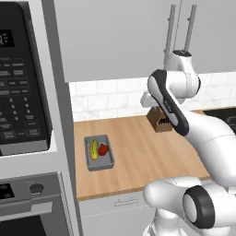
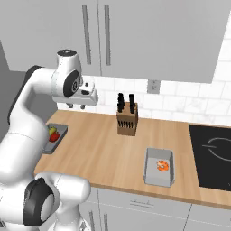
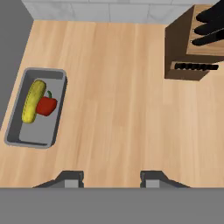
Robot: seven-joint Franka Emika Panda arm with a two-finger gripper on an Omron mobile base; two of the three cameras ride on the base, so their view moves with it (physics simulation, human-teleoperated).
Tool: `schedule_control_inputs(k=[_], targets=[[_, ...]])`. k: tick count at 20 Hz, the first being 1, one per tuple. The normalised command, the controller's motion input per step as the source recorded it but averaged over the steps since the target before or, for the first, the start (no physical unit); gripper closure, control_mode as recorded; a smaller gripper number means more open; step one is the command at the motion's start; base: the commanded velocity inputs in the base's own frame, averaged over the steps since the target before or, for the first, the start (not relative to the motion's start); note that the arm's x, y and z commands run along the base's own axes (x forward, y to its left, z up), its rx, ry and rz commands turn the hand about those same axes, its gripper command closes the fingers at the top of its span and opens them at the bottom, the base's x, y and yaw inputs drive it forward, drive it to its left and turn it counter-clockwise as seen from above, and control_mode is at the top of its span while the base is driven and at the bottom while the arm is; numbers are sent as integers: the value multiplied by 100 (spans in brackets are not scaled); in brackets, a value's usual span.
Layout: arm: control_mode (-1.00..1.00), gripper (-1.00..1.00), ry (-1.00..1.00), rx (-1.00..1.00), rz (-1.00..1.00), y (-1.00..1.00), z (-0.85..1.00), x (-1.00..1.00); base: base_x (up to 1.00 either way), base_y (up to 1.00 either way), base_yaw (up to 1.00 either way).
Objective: Take the meat container that has the shrimp and place it on the second highest rack of the freezer. Then take the vegetable container that has the bell pepper and cucumber and place it on the highest rack of the freezer.
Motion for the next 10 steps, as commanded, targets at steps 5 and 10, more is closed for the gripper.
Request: schedule_control_inputs(k=[5, 10], targets=[[-100, -100, -3, 0, 0, 0, 0, -12, 0, 0, 0], [-100, -100, 0, 0, 0, 2, -20, -11, 0, 0, 0]])
